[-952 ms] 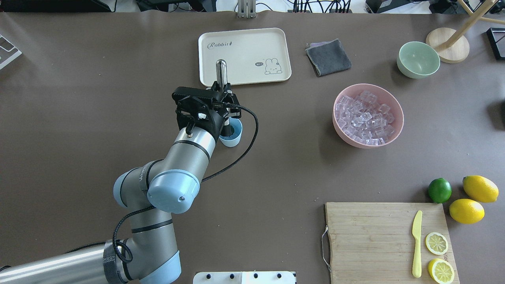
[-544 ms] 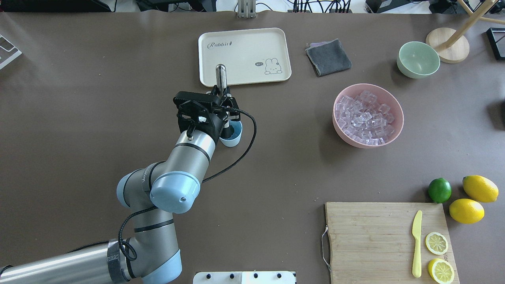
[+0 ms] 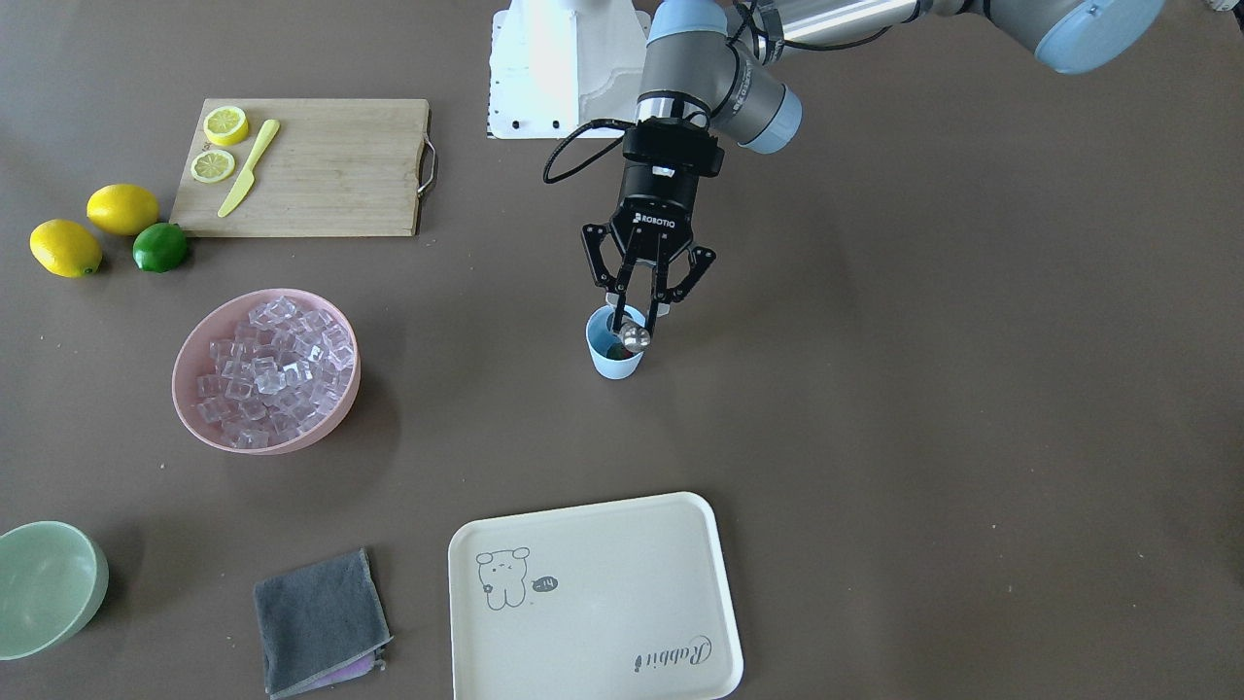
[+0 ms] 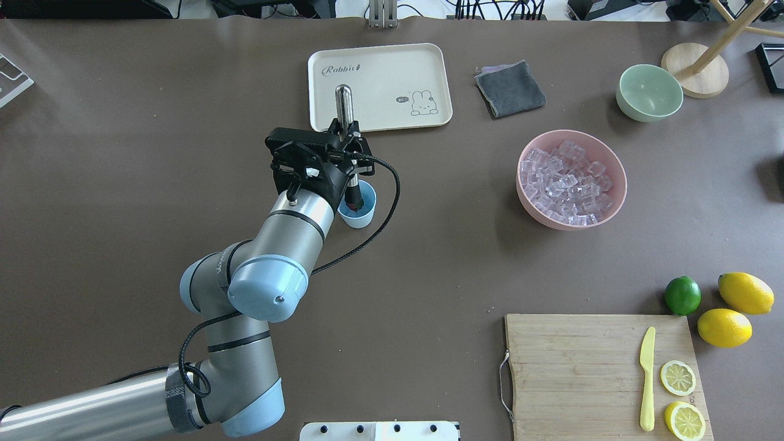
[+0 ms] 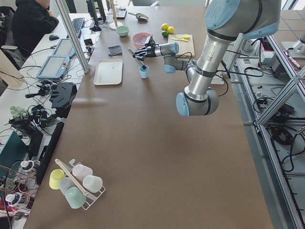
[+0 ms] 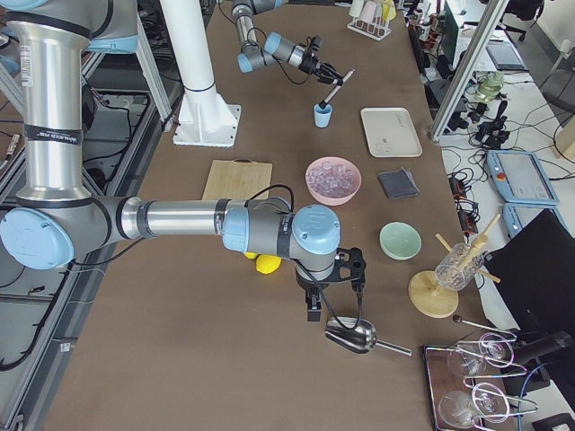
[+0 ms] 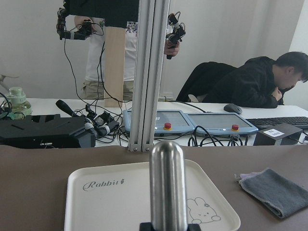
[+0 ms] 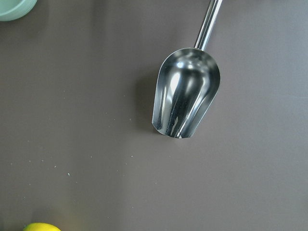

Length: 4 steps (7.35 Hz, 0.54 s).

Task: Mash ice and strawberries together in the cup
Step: 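Press the metal rod down into the cup contents with the left gripper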

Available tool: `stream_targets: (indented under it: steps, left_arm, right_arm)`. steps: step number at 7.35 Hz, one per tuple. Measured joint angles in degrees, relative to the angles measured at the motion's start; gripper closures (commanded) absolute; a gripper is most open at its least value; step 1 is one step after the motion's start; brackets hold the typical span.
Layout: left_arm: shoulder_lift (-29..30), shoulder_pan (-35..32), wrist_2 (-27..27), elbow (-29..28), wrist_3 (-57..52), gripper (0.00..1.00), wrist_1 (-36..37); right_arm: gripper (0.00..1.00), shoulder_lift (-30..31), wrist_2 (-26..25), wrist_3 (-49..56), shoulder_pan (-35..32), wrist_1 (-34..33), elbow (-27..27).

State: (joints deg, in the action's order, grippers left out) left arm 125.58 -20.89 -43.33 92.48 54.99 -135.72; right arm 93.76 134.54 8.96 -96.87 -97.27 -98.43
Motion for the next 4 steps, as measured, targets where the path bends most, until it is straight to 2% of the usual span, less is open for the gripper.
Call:
stream_targets:
  steps: [4]
  left_arm:
    - [0.12, -0.06, 0.10, -1.35, 0.28, 0.71, -0.41]
  right_arm:
    - [0.01, 0.43, -0.06, 0.08, -0.40, 0.22, -0.01]
